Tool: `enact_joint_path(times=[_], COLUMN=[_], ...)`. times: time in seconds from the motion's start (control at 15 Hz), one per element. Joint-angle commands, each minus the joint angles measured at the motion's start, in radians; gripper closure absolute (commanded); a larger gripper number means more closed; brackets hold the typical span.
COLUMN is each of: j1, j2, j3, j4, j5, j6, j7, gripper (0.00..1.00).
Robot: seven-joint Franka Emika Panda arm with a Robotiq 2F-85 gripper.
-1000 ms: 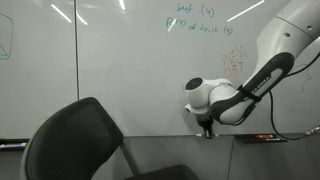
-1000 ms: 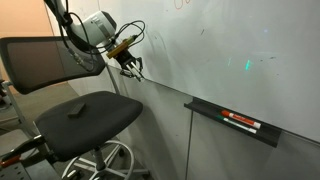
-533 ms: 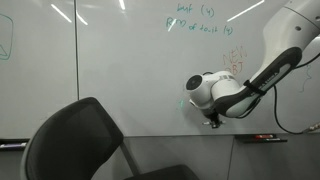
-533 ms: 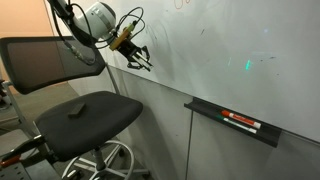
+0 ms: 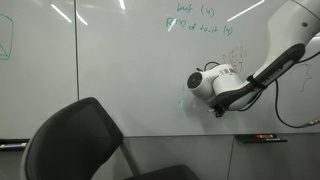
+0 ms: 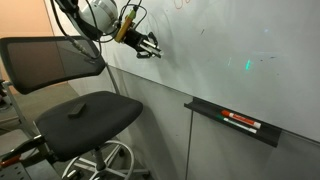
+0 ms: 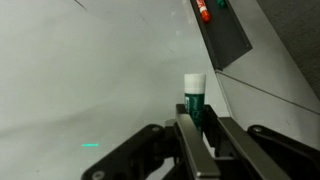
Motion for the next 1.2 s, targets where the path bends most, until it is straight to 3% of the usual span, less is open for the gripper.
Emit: enact_joint_path(times=[0.0, 0.73, 1.13], j1=[-0.020, -0.032, -0.056], j2=[-0.009, -0.007, -0.035], j3=[0.025, 0.056, 0.102], j4=[0.035, 0.067, 0.006], j5=[-0.084, -0.196, -0.116], j6=[-0.073, -0.215, -0.179], j7=[0.048, 0.115, 0.090], gripper=[0.94, 0.94, 0.94])
